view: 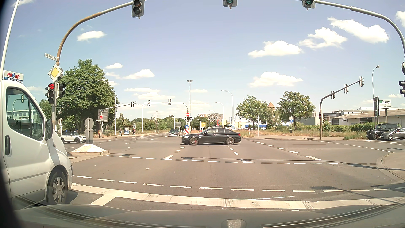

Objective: Follow the waypoints while adhering to traffic rules and regulations

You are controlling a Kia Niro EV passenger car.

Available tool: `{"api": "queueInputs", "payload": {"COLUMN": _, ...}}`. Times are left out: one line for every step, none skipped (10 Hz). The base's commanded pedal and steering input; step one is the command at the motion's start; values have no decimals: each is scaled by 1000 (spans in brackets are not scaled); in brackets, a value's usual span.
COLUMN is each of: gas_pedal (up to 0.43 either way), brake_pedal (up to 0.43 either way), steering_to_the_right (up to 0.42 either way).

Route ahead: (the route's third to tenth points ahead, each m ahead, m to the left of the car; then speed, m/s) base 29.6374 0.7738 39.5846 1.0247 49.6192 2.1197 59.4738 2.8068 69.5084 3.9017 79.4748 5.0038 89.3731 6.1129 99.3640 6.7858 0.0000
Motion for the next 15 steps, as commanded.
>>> {"api": "queueInputs", "payload": {"gas_pedal": 0, "brake_pedal": 335, "steering_to_the_right": 0}}
{"api": "queueInputs", "payload": {"gas_pedal": 0, "brake_pedal": 335, "steering_to_the_right": 0}}
{"api": "queueInputs", "payload": {"gas_pedal": 0, "brake_pedal": 335, "steering_to_the_right": 0}}
{"api": "queueInputs", "payload": {"gas_pedal": 0, "brake_pedal": 335, "steering_to_the_right": 0}}
{"api": "queueInputs", "payload": {"gas_pedal": 0, "brake_pedal": 335, "steering_to_the_right": 0}}
{"api": "queueInputs", "payload": {"gas_pedal": 0, "brake_pedal": 335, "steering_to_the_right": 0}}
{"api": "queueInputs", "payload": {"gas_pedal": 0, "brake_pedal": 335, "steering_to_the_right": 0}}
{"api": "queueInputs", "payload": {"gas_pedal": 0, "brake_pedal": 335, "steering_to_the_right": 0}}
{"api": "queueInputs", "payload": {"gas_pedal": 0, "brake_pedal": 335, "steering_to_the_right": 0}}
{"api": "queueInputs", "payload": {"gas_pedal": 0, "brake_pedal": 335, "steering_to_the_right": 0}}
{"api": "queueInputs", "payload": {"gas_pedal": 0, "brake_pedal": 335, "steering_to_the_right": 0}}
{"api": "queueInputs", "payload": {"gas_pedal": 0, "brake_pedal": 341, "steering_to_the_right": 0}}
{"api": "queueInputs", "payload": {"gas_pedal": 0, "brake_pedal": 341, "steering_to_the_right": 0}}
{"api": "queueInputs", "payload": {"gas_pedal": 0, "brake_pedal": 335, "steering_to_the_right": 0}}
{"api": "queueInputs", "payload": {"gas_pedal": 0, "brake_pedal": 335, "steering_to_the_right": 0}}
